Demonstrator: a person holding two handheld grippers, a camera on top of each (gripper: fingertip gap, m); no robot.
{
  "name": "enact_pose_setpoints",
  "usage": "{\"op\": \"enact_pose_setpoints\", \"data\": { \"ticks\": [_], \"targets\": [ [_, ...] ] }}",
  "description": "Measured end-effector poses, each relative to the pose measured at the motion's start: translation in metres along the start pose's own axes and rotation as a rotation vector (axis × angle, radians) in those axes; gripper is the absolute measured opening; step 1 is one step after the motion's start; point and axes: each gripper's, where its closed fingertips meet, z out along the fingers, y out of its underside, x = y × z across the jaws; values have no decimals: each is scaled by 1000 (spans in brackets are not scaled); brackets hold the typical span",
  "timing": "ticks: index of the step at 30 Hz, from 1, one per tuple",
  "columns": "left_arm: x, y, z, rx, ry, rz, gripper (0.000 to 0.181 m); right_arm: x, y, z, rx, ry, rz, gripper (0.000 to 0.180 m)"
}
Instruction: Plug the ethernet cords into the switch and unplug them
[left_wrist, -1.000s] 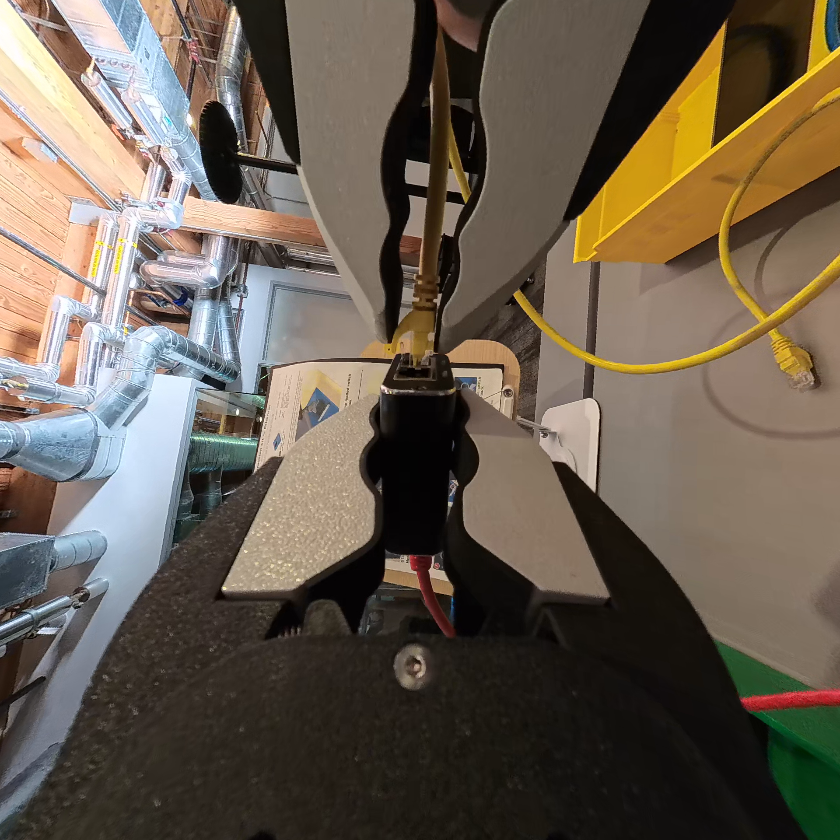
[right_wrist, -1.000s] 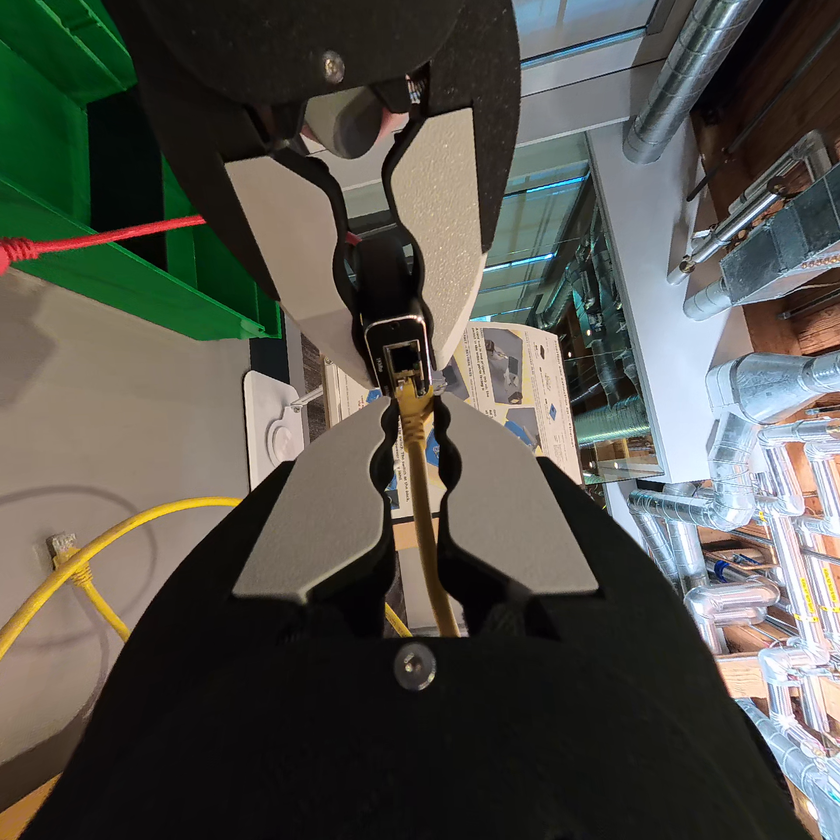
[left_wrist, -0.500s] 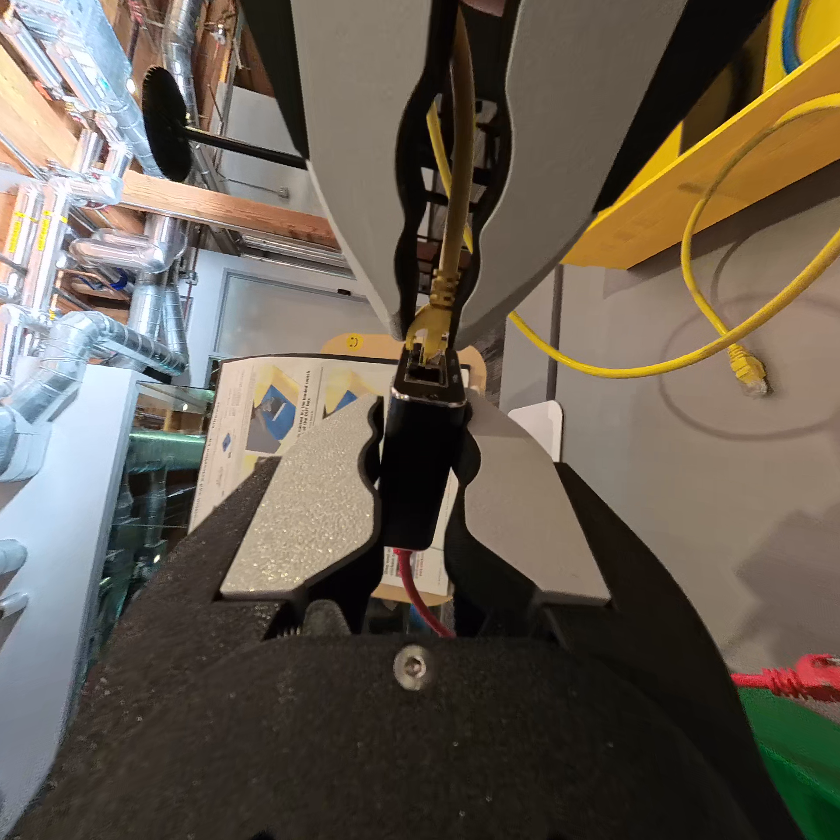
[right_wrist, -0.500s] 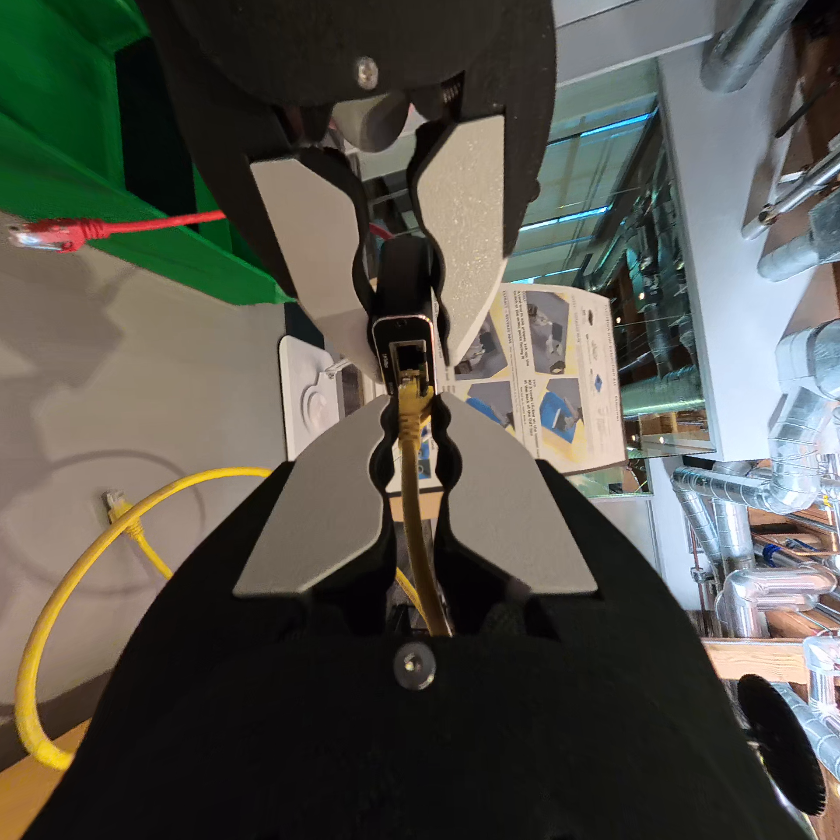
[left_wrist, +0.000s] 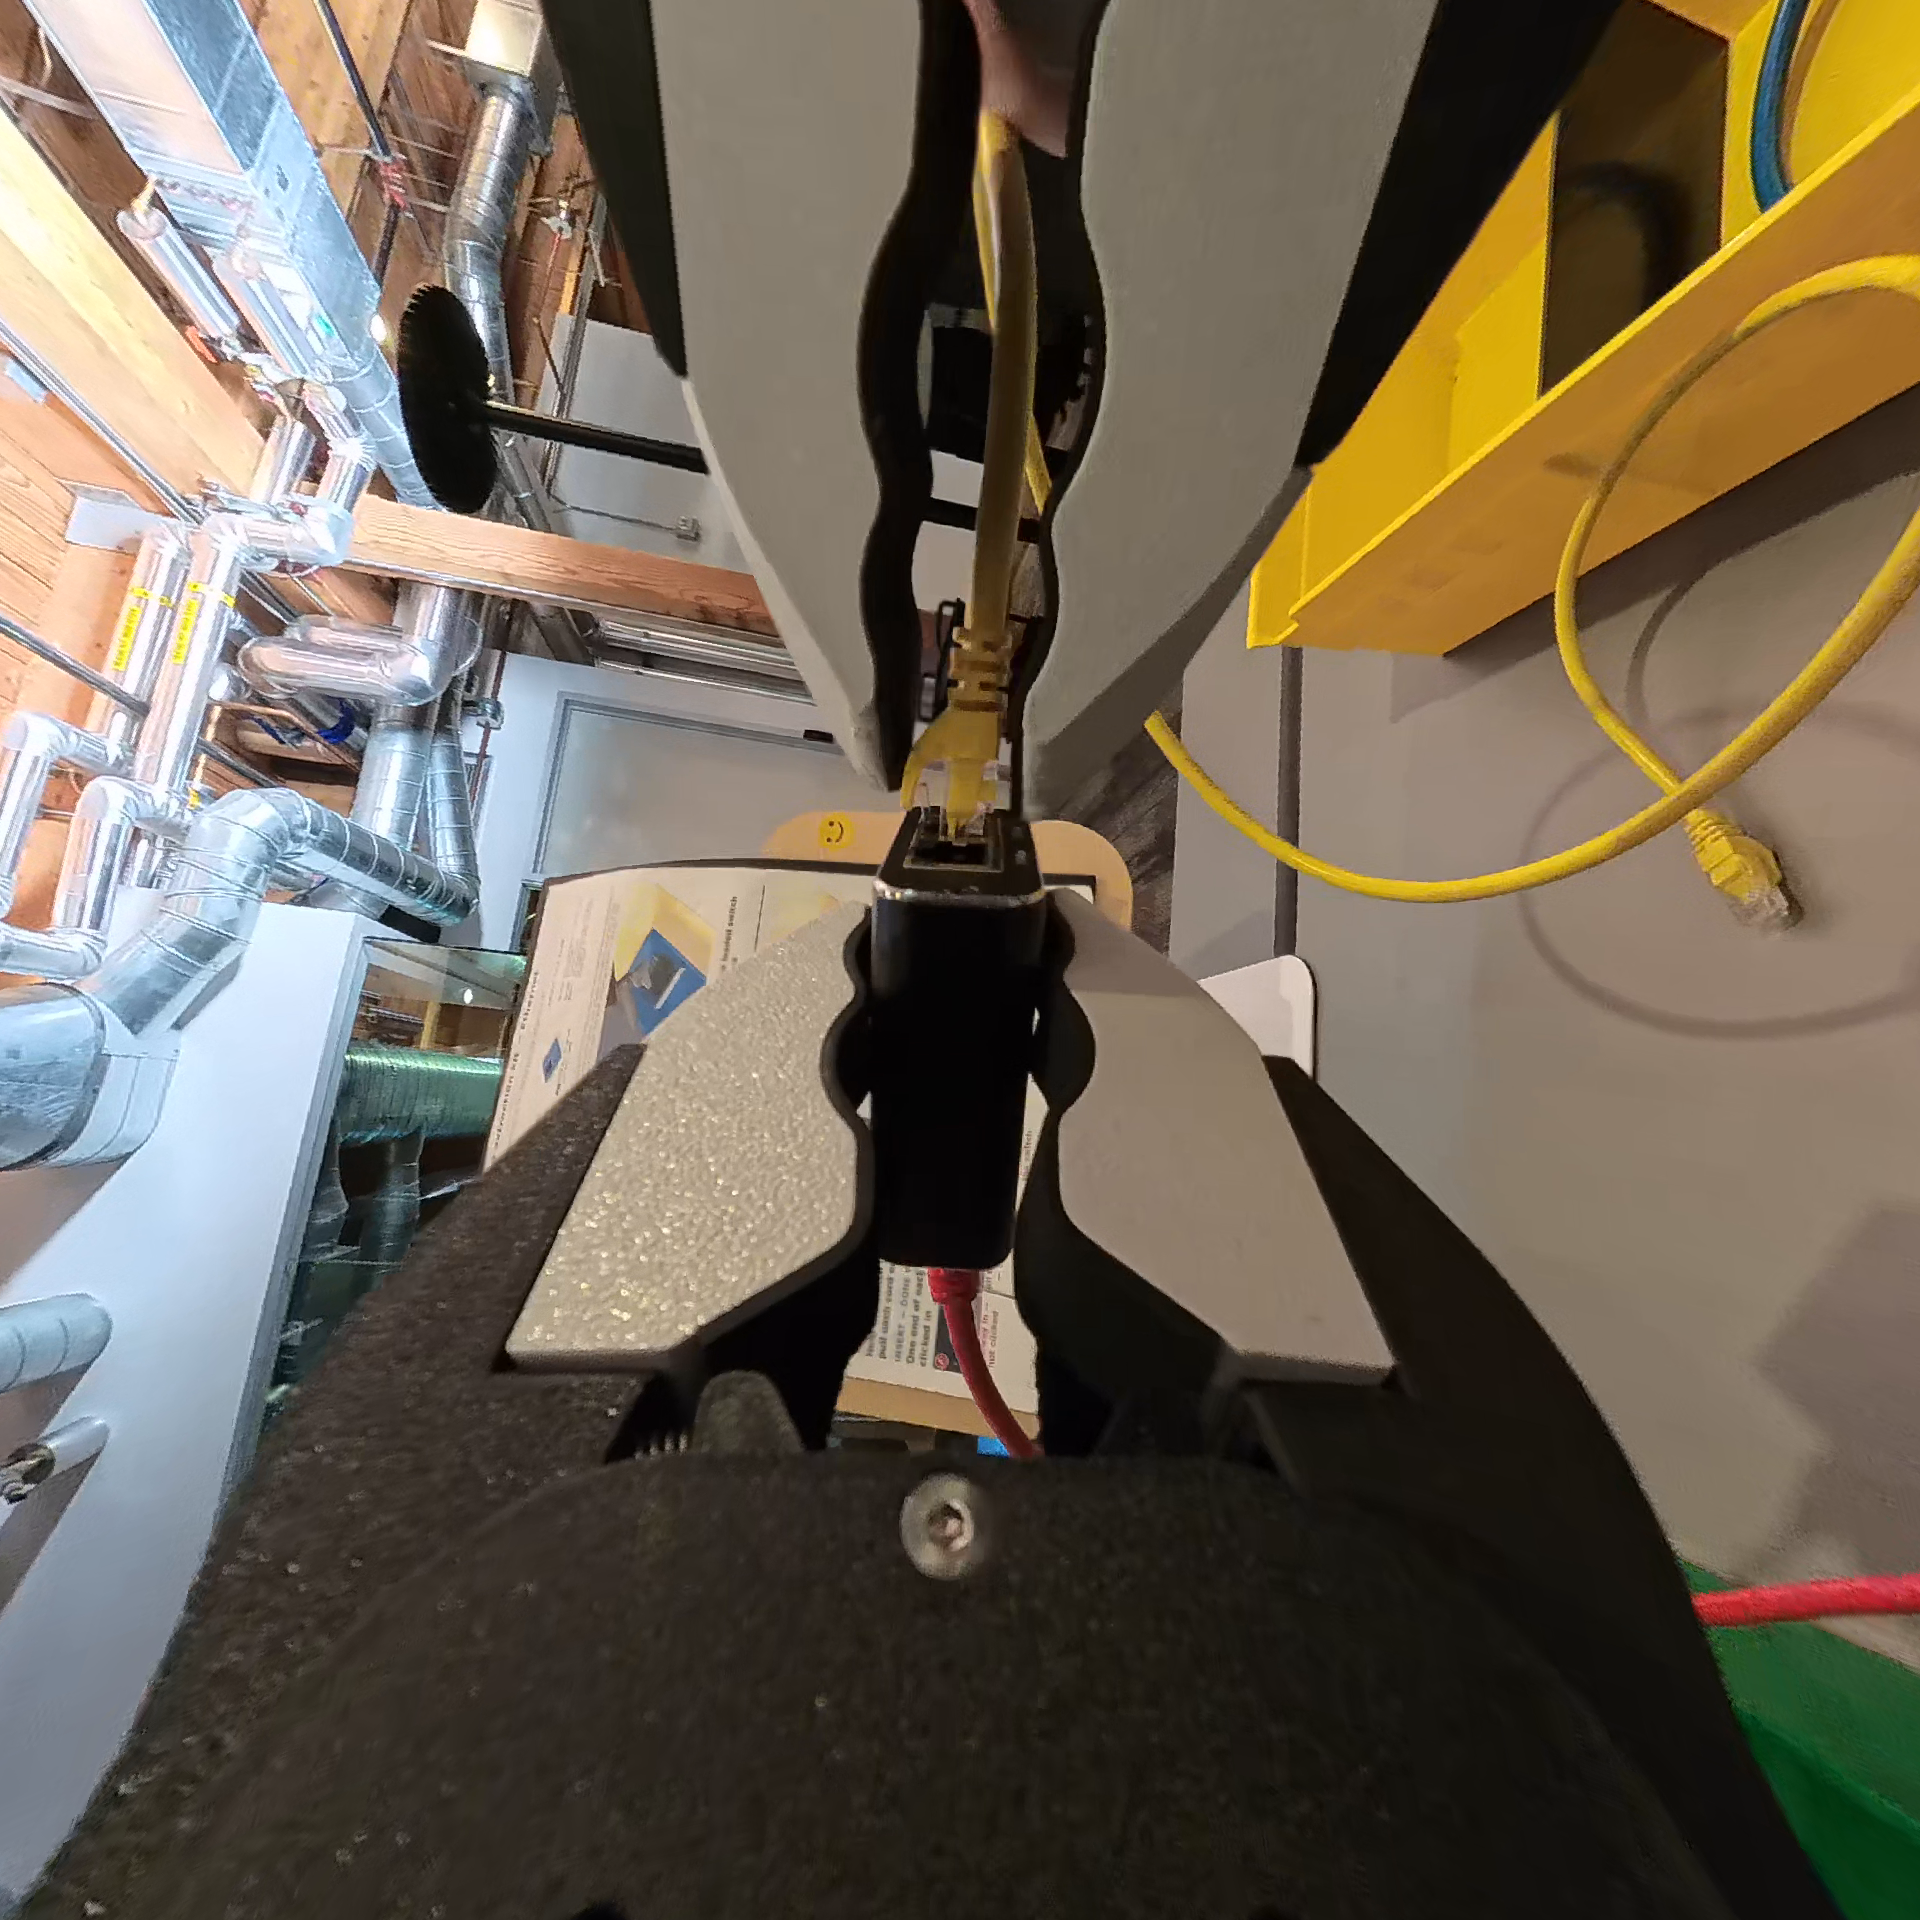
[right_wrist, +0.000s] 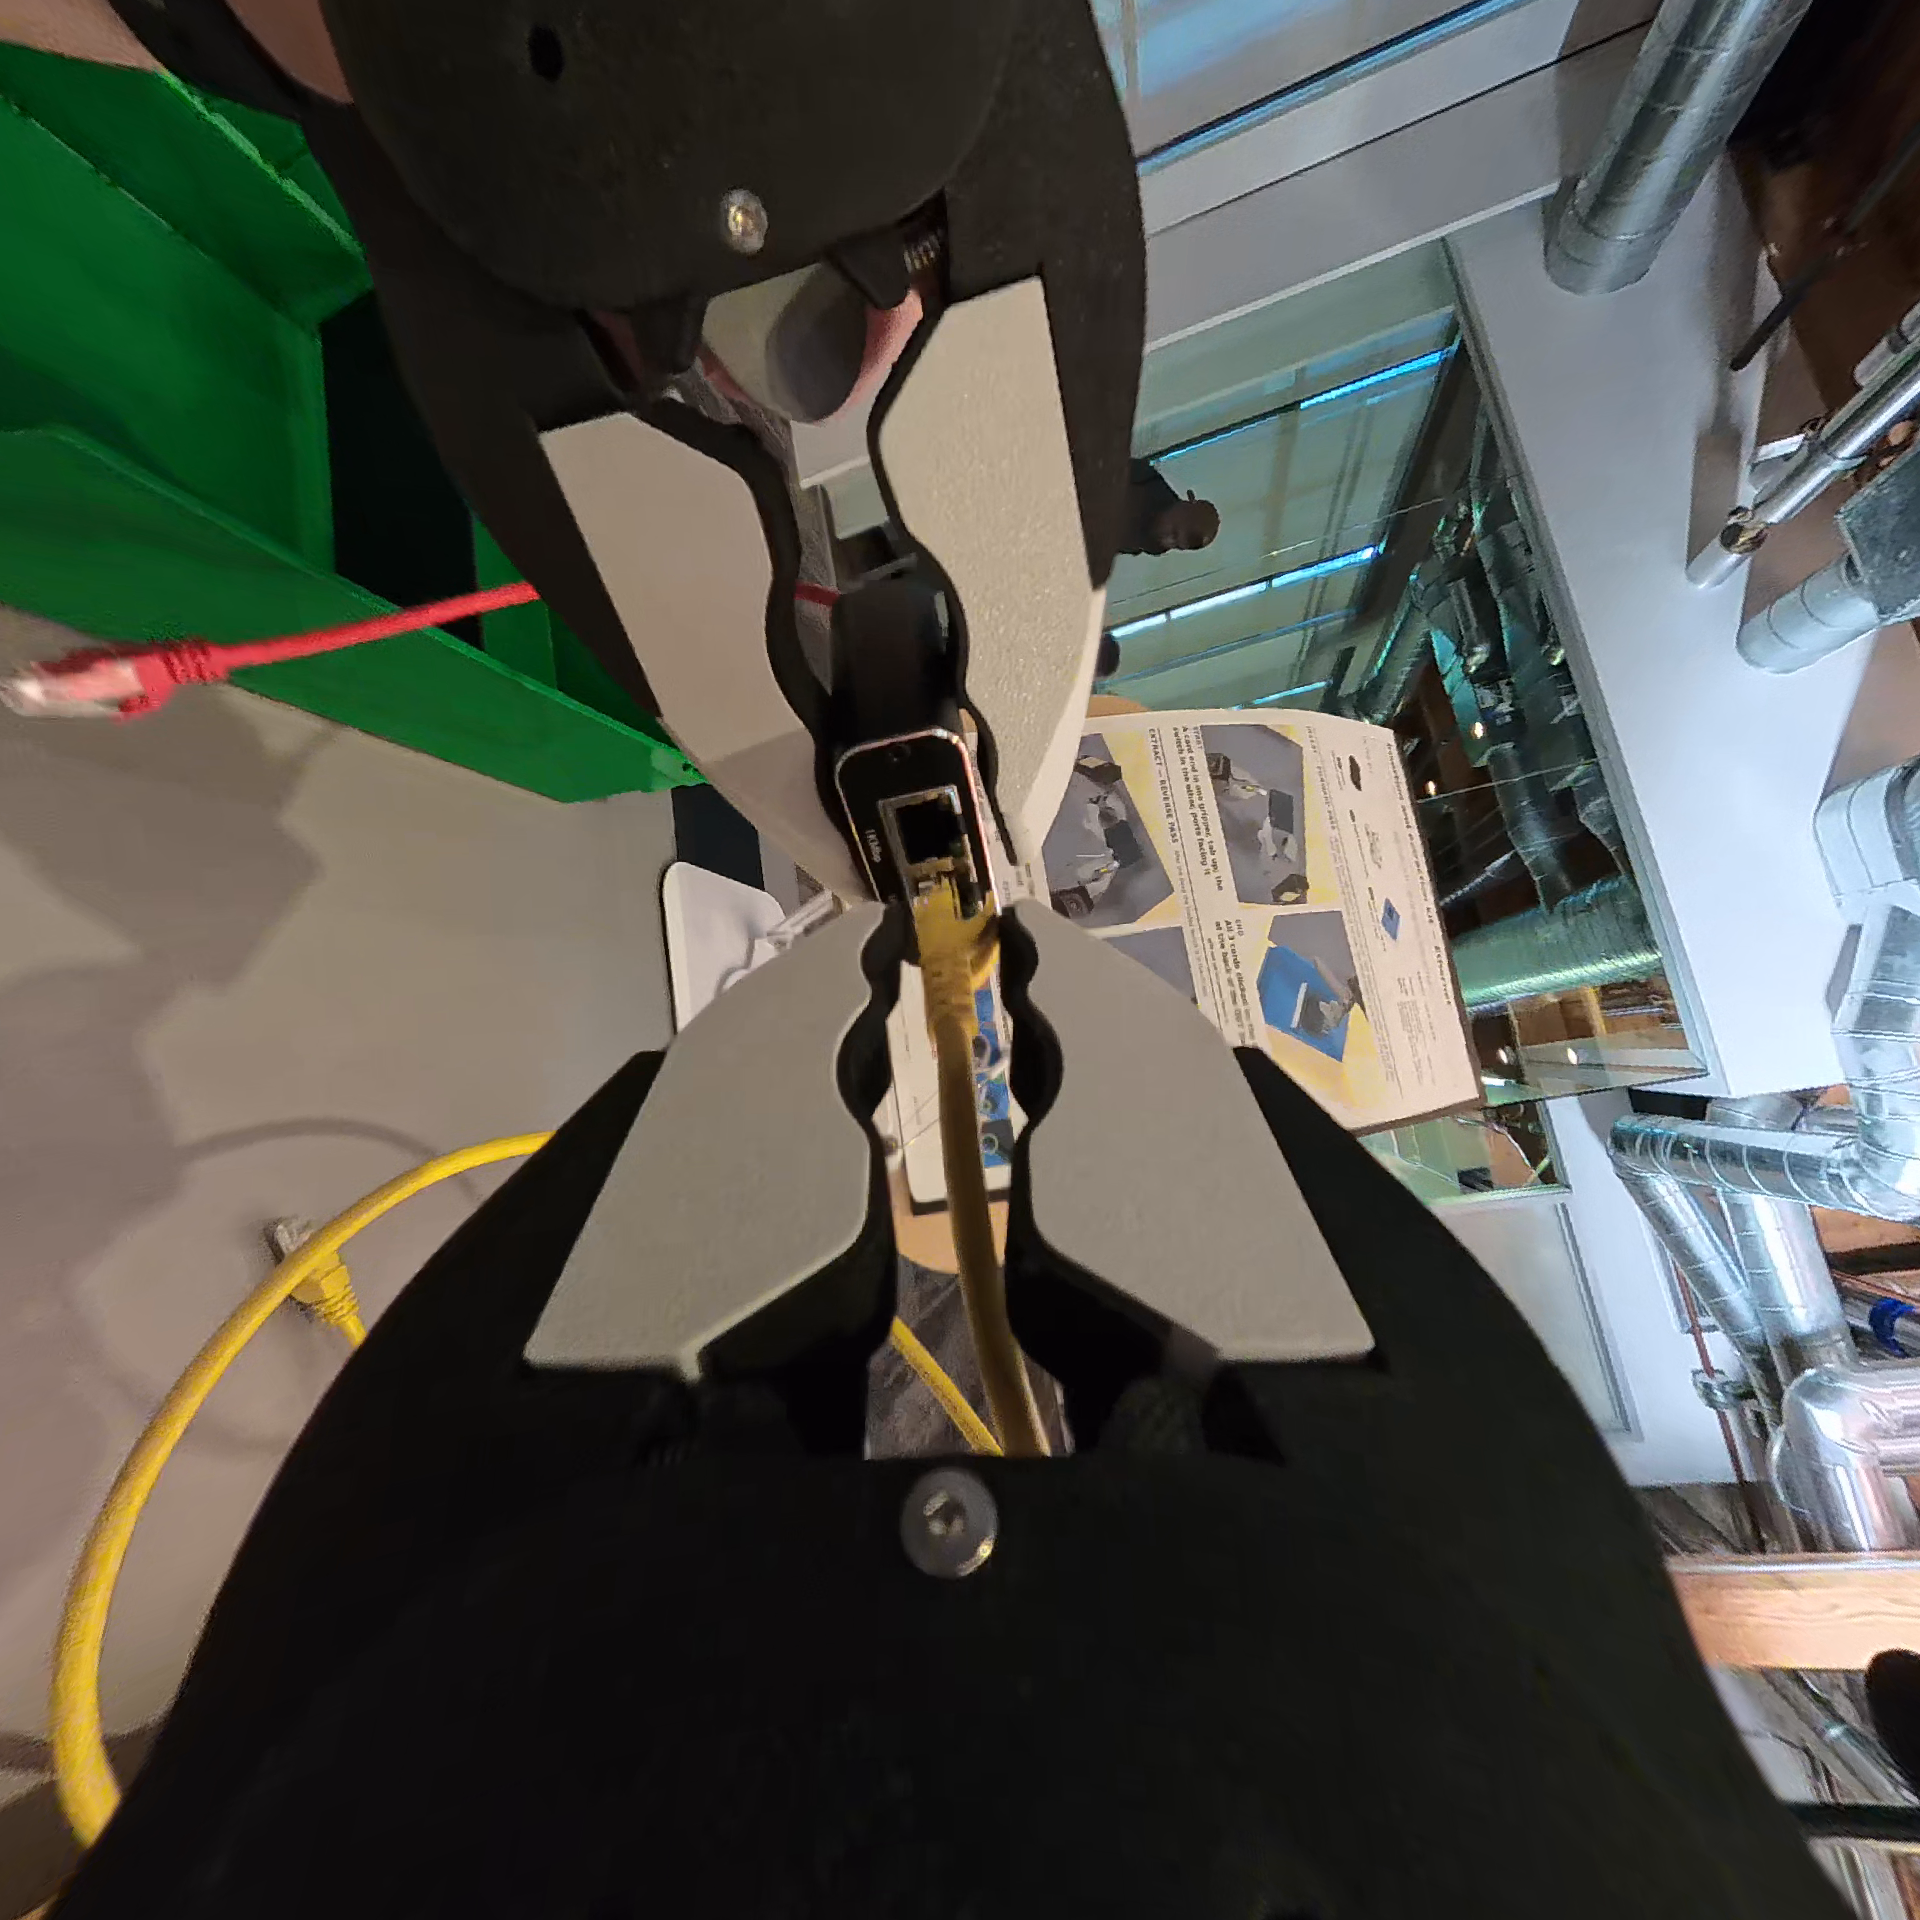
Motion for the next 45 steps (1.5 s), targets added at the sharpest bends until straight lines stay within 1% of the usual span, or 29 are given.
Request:
{"op": "enact_pose_setpoints", "data": {
  "ticks": [2, 5, 11, 16, 21, 25, 29, 30, 33, 37, 42, 45],
  "targets": [
    [1, -1, 0, -3, -4, 11, 26, 0, -4, -1, 20, -2, 9, 19],
    [0, -2, 1, -10, -13, 20, 26, 1, -2, 0, -1, 7, 0, 17],
    [-5, -5, -3, 6, -37, 15, 26, 4, 1, -2, -23, 18, 6, 21],
    [-5, -7, -5, 14, -36, 18, 26, 5, -7, -4, 19, 38, -20, 18],
    [-2, -6, -3, 8, -32, 37, 26, 3, -3, -3, -3, 23, -22, 16],
    [-7, -7, -1, 39, -124, 75, 28, 6, -3, -3, -25, 45, -29, 16],
    [-10, -2, 10, -10, -175, 53, 39, 5, 2, 1, -47, 39, -27, 15],
    [-7, 1, 13, -27, -166, 66, 34, 4, 2, 2, -48, 36, -29, 15],
    [-7, 4, 17, -47, -193, 101, 29, 3, 4, 5, -72, 42, -46, 16],
    [-12, 7, 18, -64, -220, 82, 27, 3, 3, 7, -110, 65, -75, 16],
    [-4, 15, 26, -57, -174, 54, 28, -5, 12, 13, -169, 6, -43, 16],
    [3, 21, 34, -69, -153, 50, 28, -12, 22, 18, -238, -78, -62, 16]
  ]
}}
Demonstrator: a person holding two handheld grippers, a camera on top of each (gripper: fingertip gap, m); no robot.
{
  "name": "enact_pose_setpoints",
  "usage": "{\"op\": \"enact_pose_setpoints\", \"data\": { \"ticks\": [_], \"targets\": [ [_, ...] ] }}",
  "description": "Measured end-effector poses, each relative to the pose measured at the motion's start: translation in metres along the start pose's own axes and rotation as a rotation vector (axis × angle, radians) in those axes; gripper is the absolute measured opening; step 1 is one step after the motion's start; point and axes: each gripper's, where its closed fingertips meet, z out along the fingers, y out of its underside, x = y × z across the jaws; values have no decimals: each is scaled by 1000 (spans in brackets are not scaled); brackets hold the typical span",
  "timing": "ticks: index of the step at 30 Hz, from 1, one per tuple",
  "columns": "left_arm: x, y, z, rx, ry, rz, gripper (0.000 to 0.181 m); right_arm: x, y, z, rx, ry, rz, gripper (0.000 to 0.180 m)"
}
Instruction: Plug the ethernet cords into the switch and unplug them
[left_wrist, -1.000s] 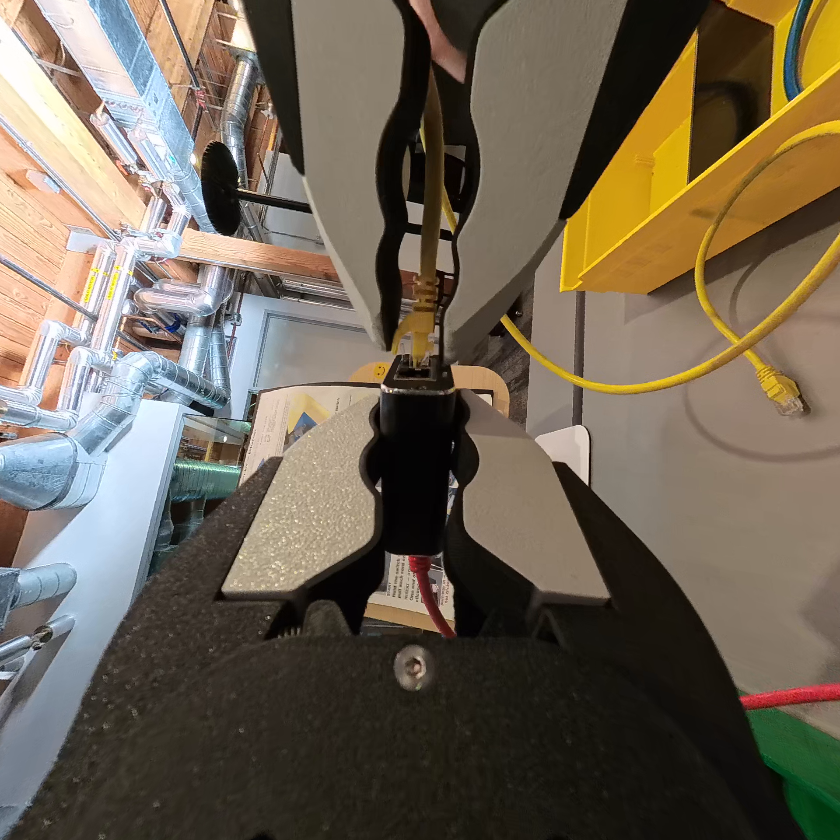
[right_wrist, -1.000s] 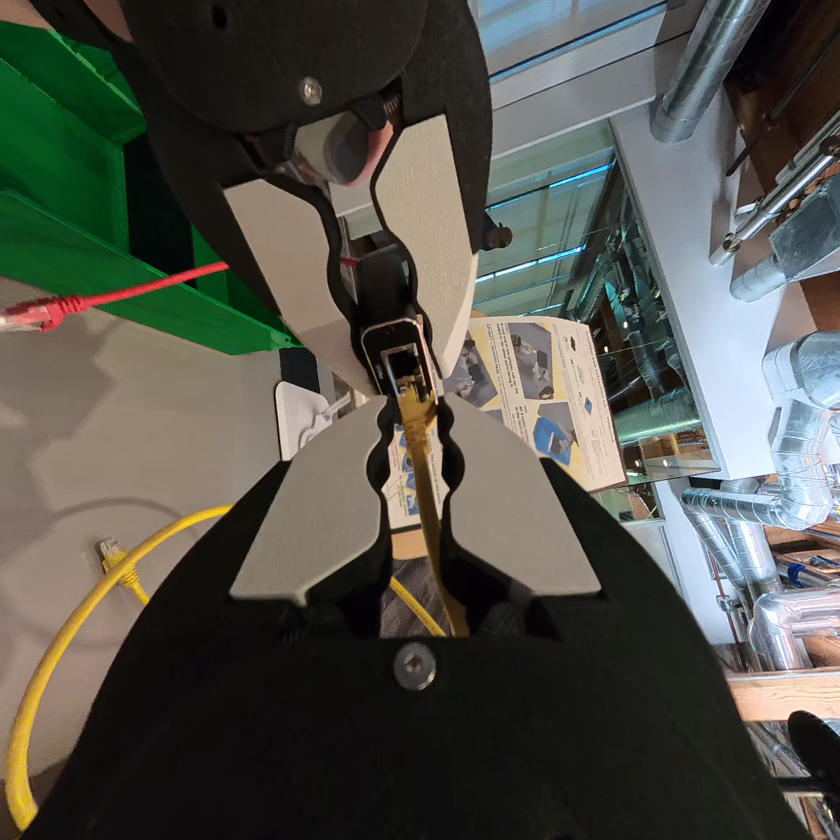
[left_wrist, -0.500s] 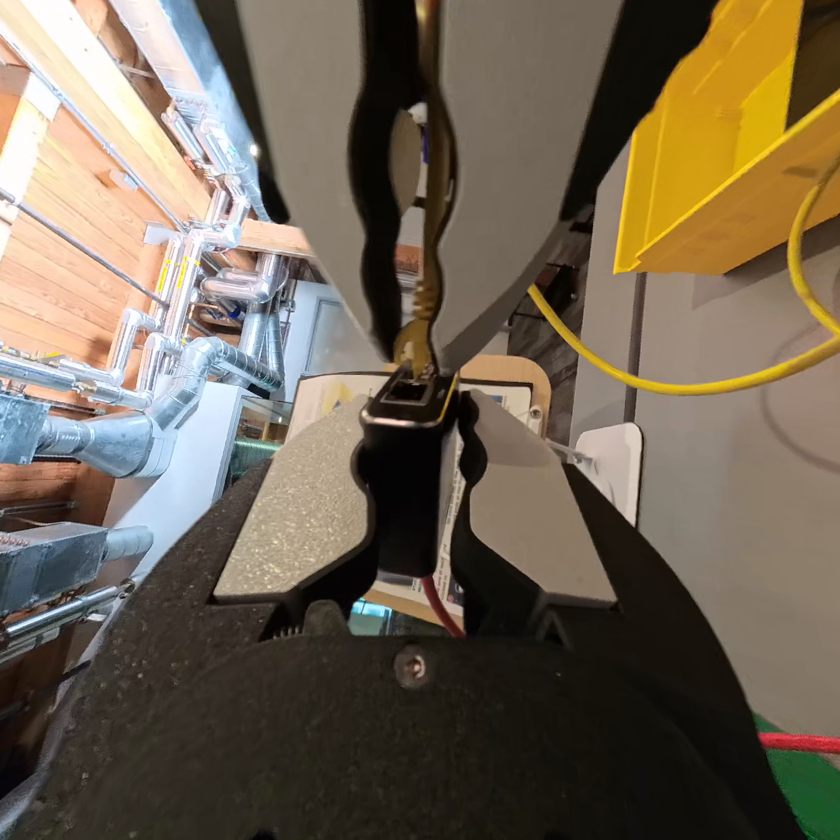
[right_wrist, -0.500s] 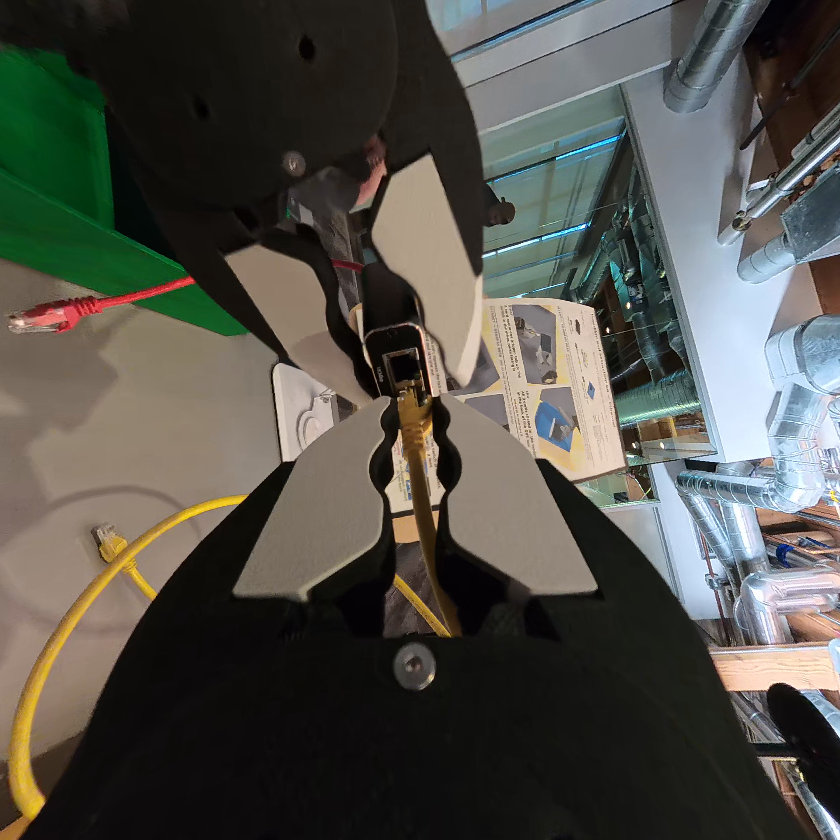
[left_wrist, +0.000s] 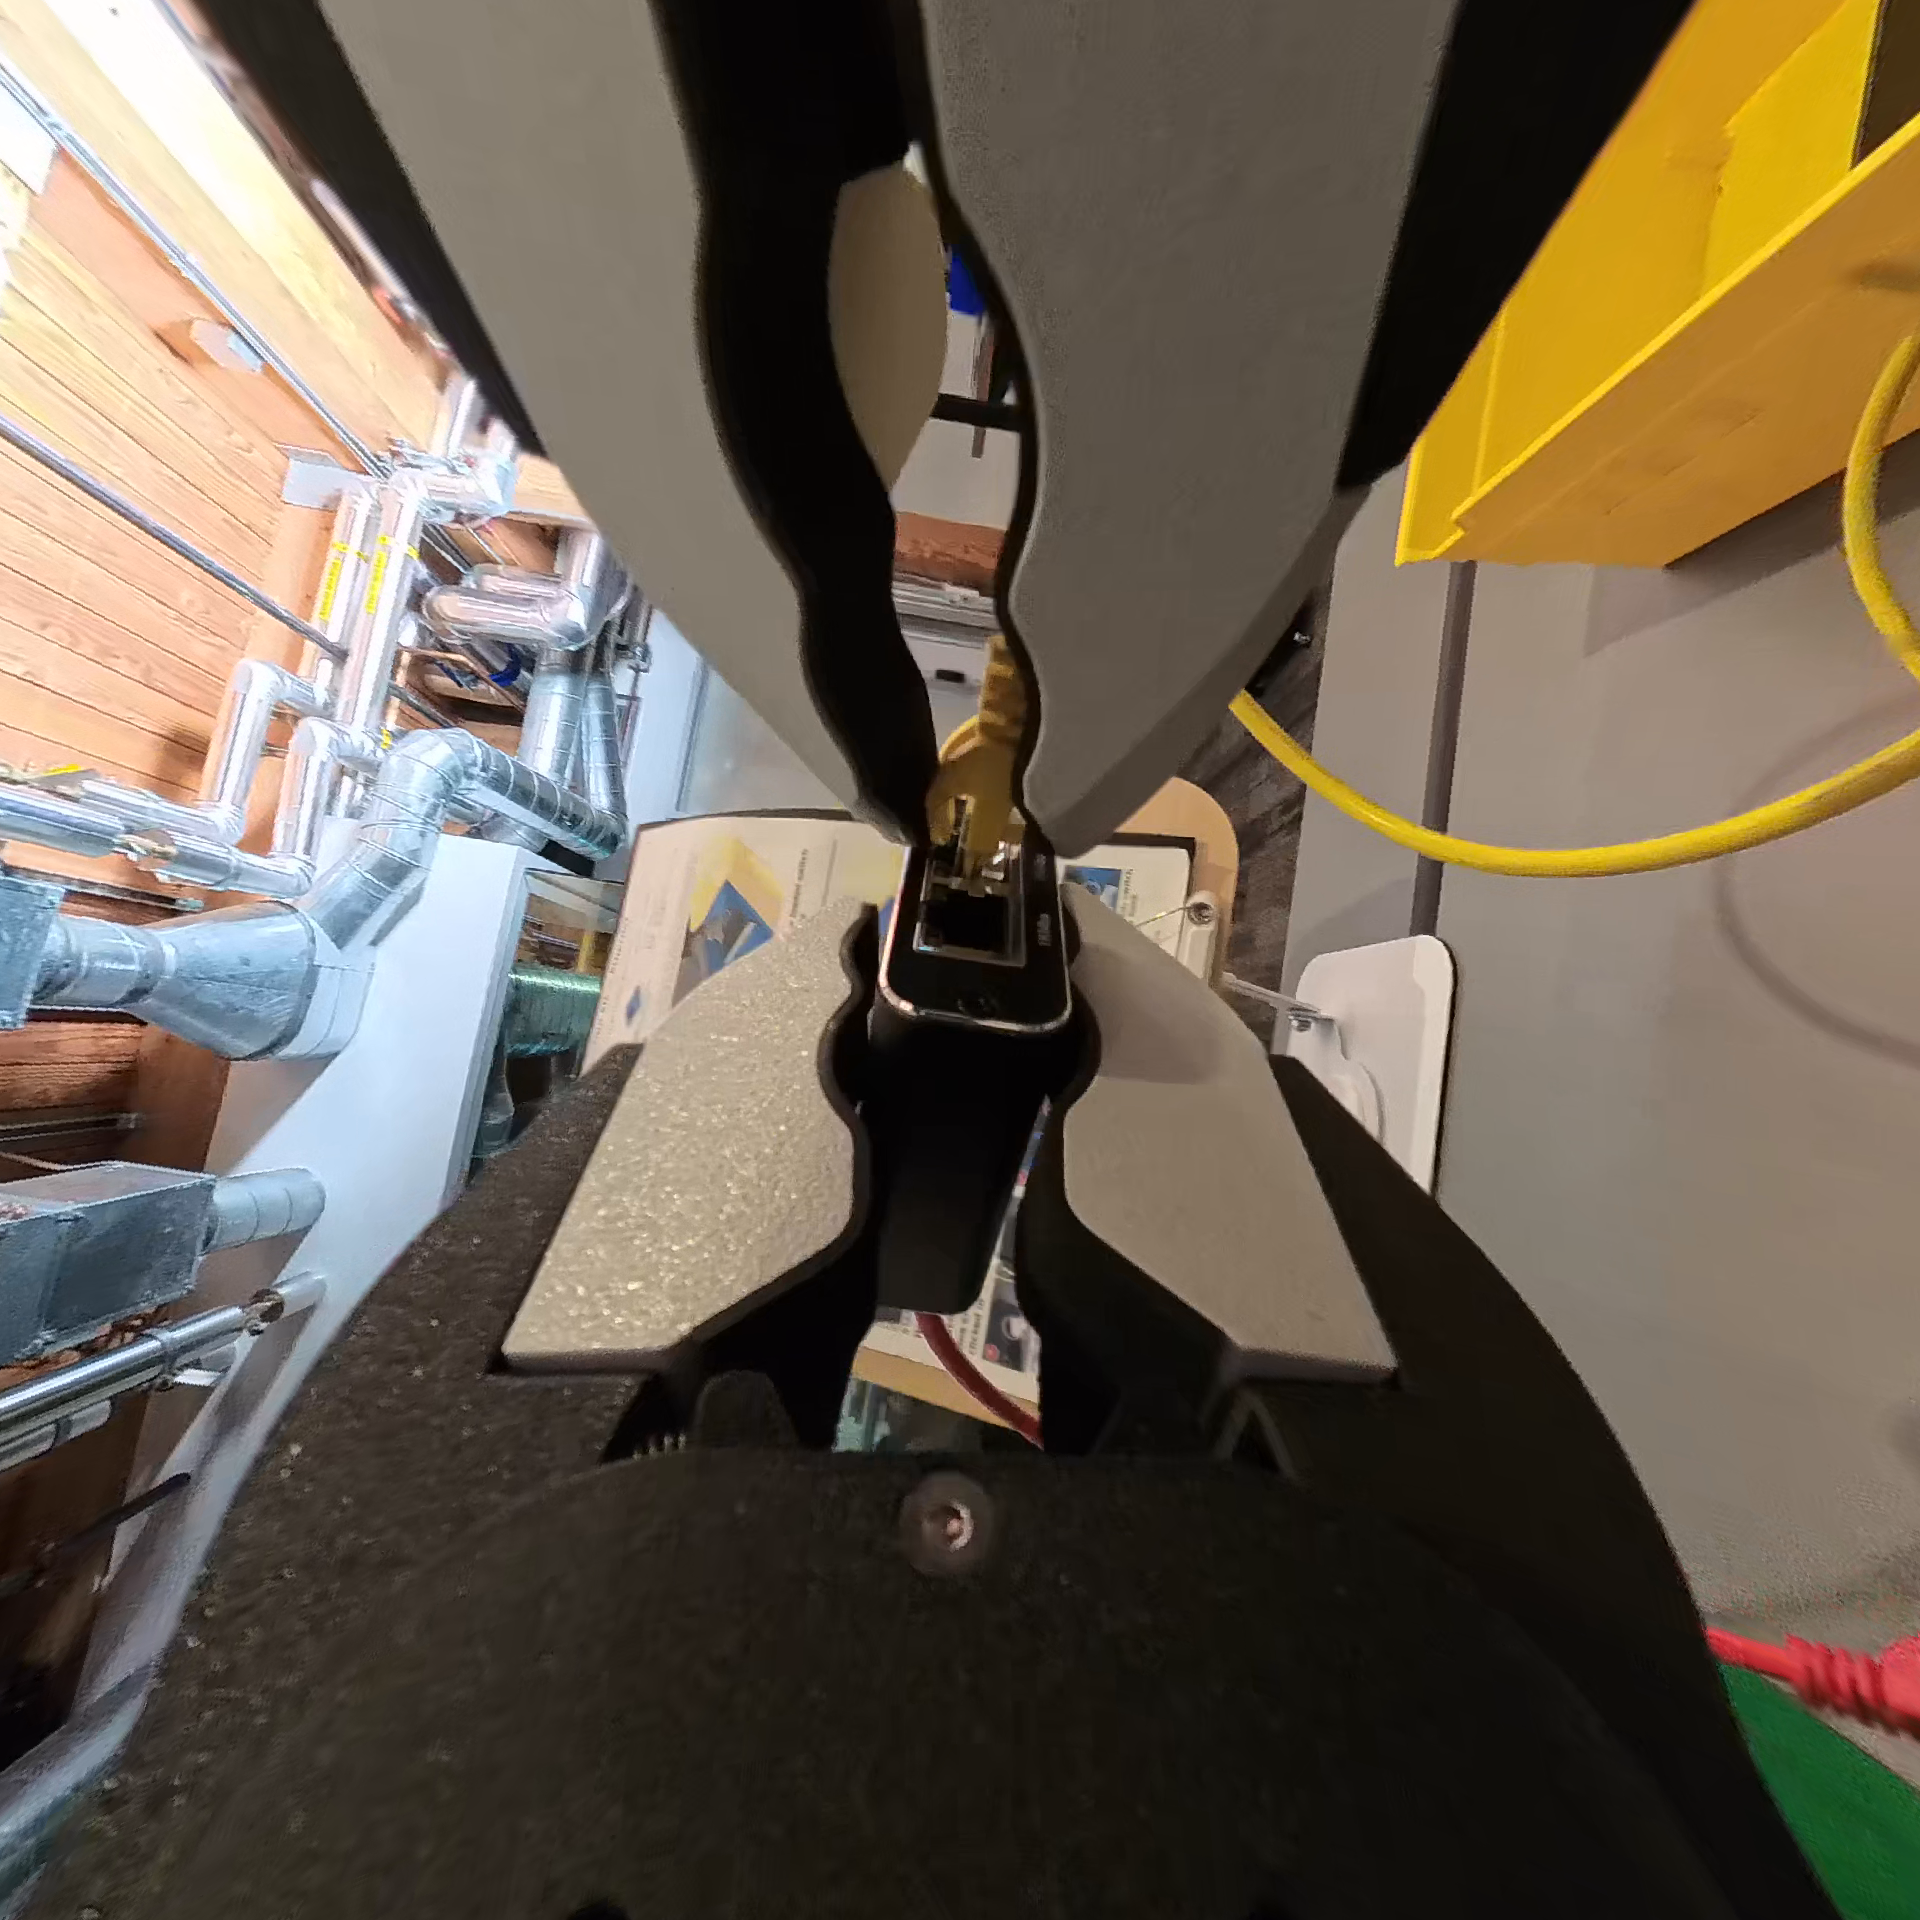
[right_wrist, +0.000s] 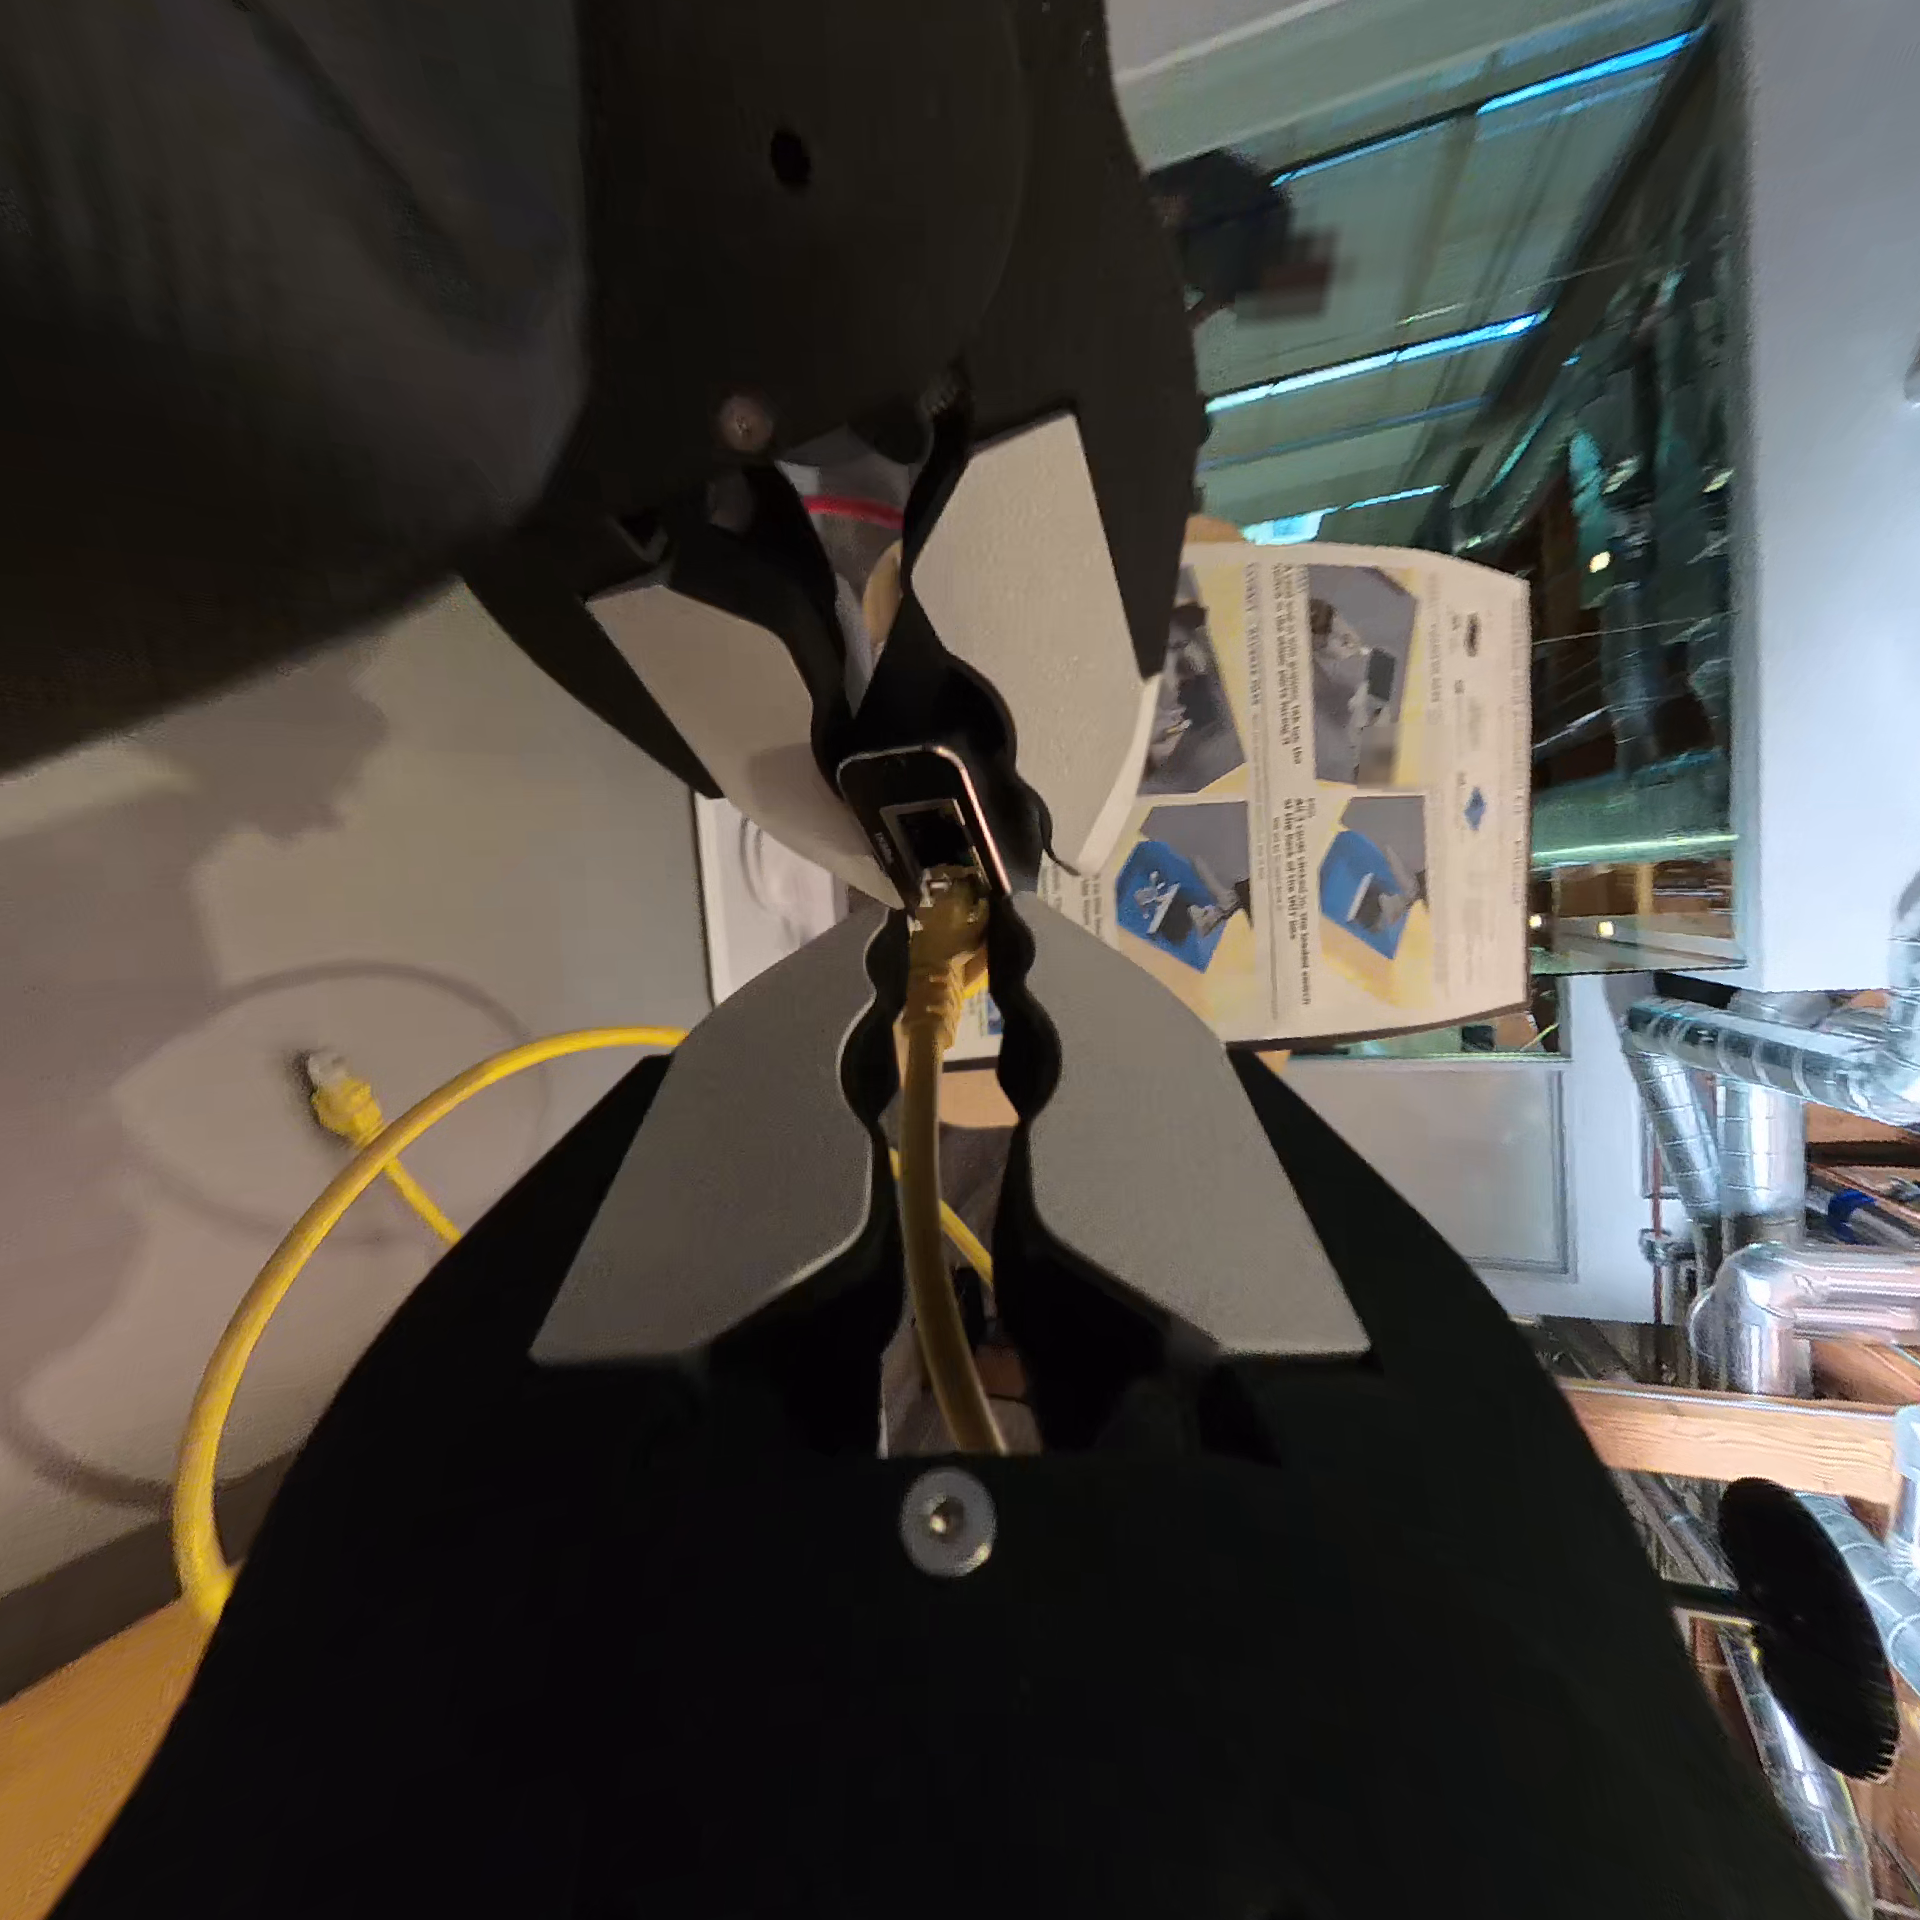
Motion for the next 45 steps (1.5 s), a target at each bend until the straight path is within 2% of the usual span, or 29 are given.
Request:
{"op": "enact_pose_setpoints", "data": {
  "ticks": [14, 15, 16, 17, 18, 19, 21, 23, 29, 36, 40, 45],
  "targets": [
    [-9, 20, -1, -15, 23, -135, 28, 11, -11, 14, -86, -270, -63, 17],
    [-10, 27, 1, -44, 10, -129, 27, 8, -8, 13, -106, -313, -73, 17],
    [-31, 49, 0, -150, -141, -159, 27, -29, -11, 0, -103, -584, -30, 16],
    [-41, 65, -5, -164, -152, -184, 27, -40, -7, 5, -148, -592, -22, 16],
    [-49, 71, -14, -102, -123, -274, 27, -38, 11, 12, -223, -483, -157, 16],
    [-55, 71, -25, -29, -79, -348, 26, -37, 18, 13, -225, -436, -174, 16],
    [-70, 78, -41, 7, -73, -469, 26, -34, 5, 5, -108, -449, 26, 16],
    [-78, 79, -50, 47, -91, -521, 27, -19, -4, -7, -33, -426, 115, 15],
    [-85, 82, -51, -21, -141, -511, 26, 66, 13, -43, -175, -280, 79, 15],
    [-86, 65, -54, 73, -55, -654, 26, 164, 35, -92, -287, -124, 122, 15],
    [-91, 62, -59, 94, -67, -658, 26, 188, 56, -114, -349, -70, 154, 15],
    [-85, 62, -55, 56, -47, -632, 26, 186, 84, -133, -423, -58, 175, 15]
  ]
}}
